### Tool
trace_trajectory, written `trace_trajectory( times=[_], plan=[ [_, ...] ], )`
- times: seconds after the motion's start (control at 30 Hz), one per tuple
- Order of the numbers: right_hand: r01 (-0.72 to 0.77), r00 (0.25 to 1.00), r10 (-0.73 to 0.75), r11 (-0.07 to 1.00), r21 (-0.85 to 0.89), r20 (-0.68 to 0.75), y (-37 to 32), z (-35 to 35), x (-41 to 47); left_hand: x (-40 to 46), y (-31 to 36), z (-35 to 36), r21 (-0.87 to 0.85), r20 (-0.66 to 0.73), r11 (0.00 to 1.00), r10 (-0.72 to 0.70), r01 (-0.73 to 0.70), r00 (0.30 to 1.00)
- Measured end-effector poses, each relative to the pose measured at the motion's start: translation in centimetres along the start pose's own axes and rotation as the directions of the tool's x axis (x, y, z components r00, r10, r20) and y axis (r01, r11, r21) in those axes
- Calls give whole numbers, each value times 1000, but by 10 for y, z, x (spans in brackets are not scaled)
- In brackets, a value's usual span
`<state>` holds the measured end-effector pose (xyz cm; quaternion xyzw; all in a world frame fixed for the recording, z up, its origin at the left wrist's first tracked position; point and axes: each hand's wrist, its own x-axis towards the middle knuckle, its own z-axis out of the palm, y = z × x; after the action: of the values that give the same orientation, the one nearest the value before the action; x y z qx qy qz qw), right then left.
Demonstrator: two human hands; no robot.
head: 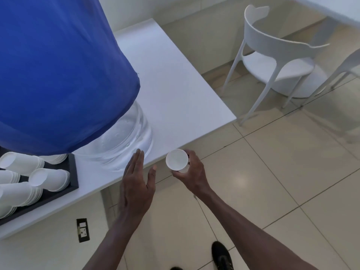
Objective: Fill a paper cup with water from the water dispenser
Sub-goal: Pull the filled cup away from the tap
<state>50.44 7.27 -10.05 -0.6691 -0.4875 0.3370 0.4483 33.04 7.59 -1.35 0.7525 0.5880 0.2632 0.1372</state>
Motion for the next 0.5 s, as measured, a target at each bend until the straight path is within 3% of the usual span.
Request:
trace_trajectory(
  times=[0.5],
  plan=[
    [82,989,-79,996,21,-125,-26,-58,102,15,13,38,54,-14,999,-3,3,1000]
  ],
)
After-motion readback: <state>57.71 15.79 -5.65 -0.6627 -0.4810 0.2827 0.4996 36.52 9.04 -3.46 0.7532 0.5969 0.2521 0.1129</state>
